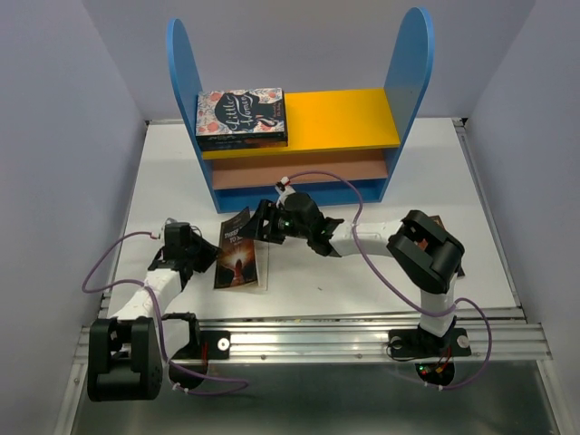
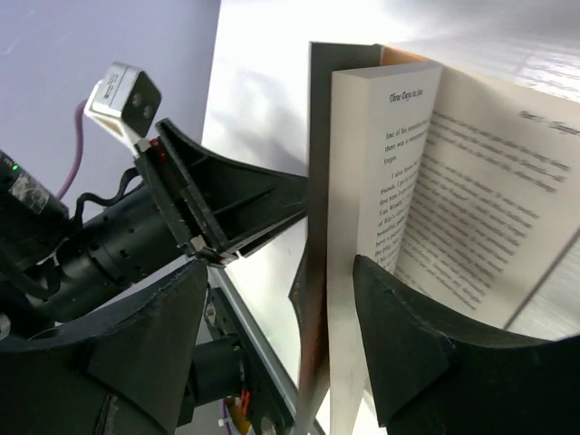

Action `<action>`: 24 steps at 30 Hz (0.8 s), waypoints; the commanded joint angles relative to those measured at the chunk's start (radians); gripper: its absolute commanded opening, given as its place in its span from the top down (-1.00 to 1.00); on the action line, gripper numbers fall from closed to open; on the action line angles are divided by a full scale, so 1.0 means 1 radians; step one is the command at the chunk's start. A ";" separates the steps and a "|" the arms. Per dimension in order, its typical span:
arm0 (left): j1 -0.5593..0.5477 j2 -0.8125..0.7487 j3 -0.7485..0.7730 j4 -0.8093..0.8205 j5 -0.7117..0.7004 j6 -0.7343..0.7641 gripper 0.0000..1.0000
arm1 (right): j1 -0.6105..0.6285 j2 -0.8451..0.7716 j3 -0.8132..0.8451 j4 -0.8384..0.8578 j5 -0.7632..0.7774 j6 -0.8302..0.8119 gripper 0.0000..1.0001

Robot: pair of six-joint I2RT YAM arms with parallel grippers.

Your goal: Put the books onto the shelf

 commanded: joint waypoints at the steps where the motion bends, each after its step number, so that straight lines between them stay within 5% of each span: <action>1: -0.011 0.042 0.006 0.008 0.084 0.011 0.19 | 0.038 0.042 0.038 0.031 -0.082 0.005 -0.39; 6: -0.011 0.048 0.006 0.010 0.085 0.013 0.18 | 0.038 0.069 0.079 -0.118 -0.020 -0.035 -0.25; 13: -0.011 0.039 0.003 0.010 0.085 0.007 0.16 | 0.038 0.039 0.081 -0.241 0.091 -0.069 0.63; 15: -0.011 0.034 0.008 0.004 0.094 0.017 -0.06 | 0.038 0.016 0.069 -0.239 0.108 -0.072 0.99; 21: -0.011 -0.059 0.010 0.011 0.196 0.047 -0.65 | 0.038 -0.070 0.013 -0.237 0.135 -0.106 0.99; 22: -0.011 -0.076 0.013 0.011 0.222 0.056 -0.94 | 0.025 -0.105 0.004 -0.230 0.129 -0.109 0.99; 24: -0.011 -0.125 0.020 0.005 0.237 0.065 -0.98 | -0.001 -0.142 -0.040 -0.205 0.079 -0.109 0.99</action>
